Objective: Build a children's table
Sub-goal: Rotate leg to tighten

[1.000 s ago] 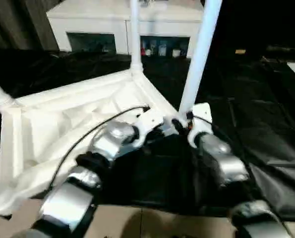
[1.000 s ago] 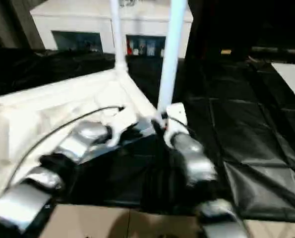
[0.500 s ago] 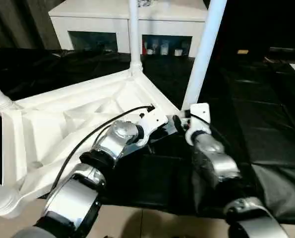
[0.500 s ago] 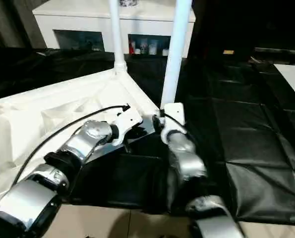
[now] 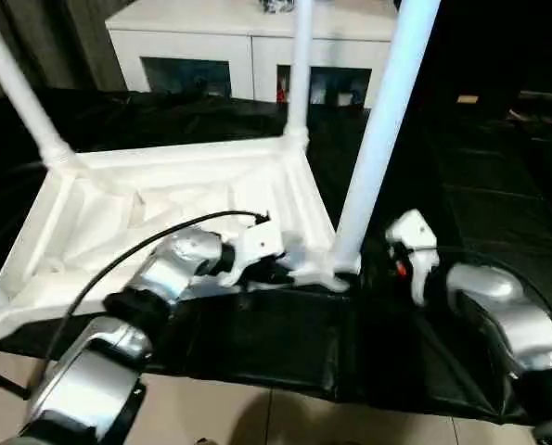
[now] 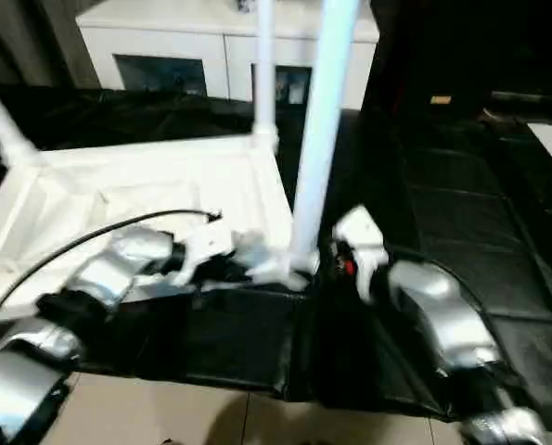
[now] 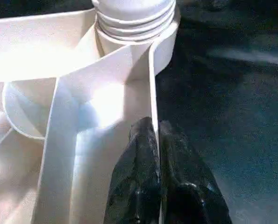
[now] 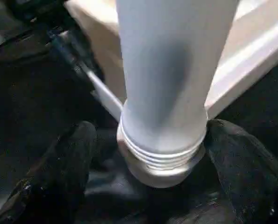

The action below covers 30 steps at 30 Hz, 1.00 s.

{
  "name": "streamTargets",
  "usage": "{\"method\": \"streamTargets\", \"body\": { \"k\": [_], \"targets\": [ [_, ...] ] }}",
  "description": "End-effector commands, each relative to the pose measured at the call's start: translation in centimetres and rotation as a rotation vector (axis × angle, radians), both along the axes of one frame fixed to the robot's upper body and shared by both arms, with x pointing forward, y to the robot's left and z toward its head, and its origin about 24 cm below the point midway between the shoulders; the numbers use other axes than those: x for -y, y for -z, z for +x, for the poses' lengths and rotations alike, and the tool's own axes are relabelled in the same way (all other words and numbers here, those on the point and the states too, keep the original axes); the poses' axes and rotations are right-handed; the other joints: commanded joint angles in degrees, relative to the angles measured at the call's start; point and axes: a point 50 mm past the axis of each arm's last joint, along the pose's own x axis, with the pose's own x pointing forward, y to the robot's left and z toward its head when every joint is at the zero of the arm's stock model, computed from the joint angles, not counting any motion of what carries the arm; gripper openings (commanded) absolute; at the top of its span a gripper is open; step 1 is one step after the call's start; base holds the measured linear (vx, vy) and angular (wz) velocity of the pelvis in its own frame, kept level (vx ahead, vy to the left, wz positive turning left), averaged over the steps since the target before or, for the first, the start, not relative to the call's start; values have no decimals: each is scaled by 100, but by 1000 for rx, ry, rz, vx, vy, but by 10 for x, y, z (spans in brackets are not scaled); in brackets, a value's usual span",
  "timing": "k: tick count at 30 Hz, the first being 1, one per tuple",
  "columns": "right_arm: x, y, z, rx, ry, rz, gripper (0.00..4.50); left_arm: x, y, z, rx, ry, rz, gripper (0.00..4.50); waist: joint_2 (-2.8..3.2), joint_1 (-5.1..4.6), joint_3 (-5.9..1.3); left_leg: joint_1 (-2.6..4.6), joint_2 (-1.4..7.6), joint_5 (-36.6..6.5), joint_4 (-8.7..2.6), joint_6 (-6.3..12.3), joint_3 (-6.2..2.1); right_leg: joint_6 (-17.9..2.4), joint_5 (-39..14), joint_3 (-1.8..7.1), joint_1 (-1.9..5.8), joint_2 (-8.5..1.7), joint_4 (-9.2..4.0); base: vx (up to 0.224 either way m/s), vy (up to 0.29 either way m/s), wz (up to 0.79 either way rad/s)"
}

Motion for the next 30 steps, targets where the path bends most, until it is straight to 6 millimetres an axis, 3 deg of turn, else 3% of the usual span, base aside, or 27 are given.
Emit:
{"method": "streamTargets", "body": {
  "k": [1,2,3,4,6,7,8,9,10,13,20,26,30],
  "targets": [
    [-8,-4,-1,5,-56,0,394,4,4,-9,-38,81,33,0,-38,3,-340,63,202,-1500,-455,352,-39,-1322,-1653,271,288,-319,-380,0,0,0],
    [-9,-4,-1,8,-57,-3,394,4,3,-9,-39,85,33,0,-36,3,-338,60,203,-1487,-459,328,-41,-1309,-1687,274,284,-320,-381,0,0,0],
    [-10,-3,1,12,-52,-4,394,3,2,-10,-40,87,32,0,-74,2,-336,57,198,-1474,-458,333,-36,-1295,-1713,272,280,-317,-390,0,0,0],
    [-11,-3,3,13,-50,-3,394,3,1,-10,-43,88,31,0,-48,7,-343,53,195,-1421,-456,327,-39,-1289,-1694,274,281,-319,-378,0,0,0],
    [-12,-1,5,10,-49,-24,394,2,0,-9,-38,85,34,0,-68,13,-351,48,197,-1306,-451,329,-39,-1302,-1543,272,279,-311,-359,0,0,0],
    [-13,-1,5,6,-51,-35,394,2,0,-10,-36,83,35,0,-50,22,-358,48,199,-1236,-450,331,-43,-1321,-1433,272,289,-314,-340,0,0,0],
    [-13,1,5,1,-54,-46,368,2,-1,-9,-32,79,38,0,-53,21,-357,39,196,-1172,-444,340,-39,-1338,-1336,273,292,-309,-327,0,0,0],
    [-13,1,5,-7,-60,-46,368,1,-1,-9,-28,75,40,0,-104,17,-361,35,194,-1143,-440,360,-32,-1340,-1309,275,299,-312,-329,0,0,0],
    [-13,1,5,-7,-60,-46,361,1,-1,-9,-28,75,40,0,-73,35,-361,41,193,-1111,-435,374,-33,-1347,-1306,278,296,-321,-320,0,0,0],
    [-13,2,5,-18,-68,-46,337,0,-2,-10,-30,68,39,0,-93,36,-360,36,195,-1090,-432,395,-30,-1335,-1327,280,303,-326,-320,0,0,0],
    [-10,3,5,-23,-69,-61,280,-2,-2,-11,-33,61,47,0,-67,29,-360,37,195,-1083,-433,383,-36,-1323,-1335,276,303,-319,-321,0,0,0],
    [-7,6,6,-20,-40,-71,266,-2,-1,-10,-25,52,53,0,-66,24,-368,42,183,-1071,-422,389,-27,-1346,-1258,274,305,-309,-321,0,0,0],
    [-7,15,16,-3,122,-100,265,1,1,-2,22,-35,53,0,-57,-7,-341,50,168,-1286,-434,312,-28,-1264,-1624,262,284,-300,-366,0,0,0]
  ]
}}
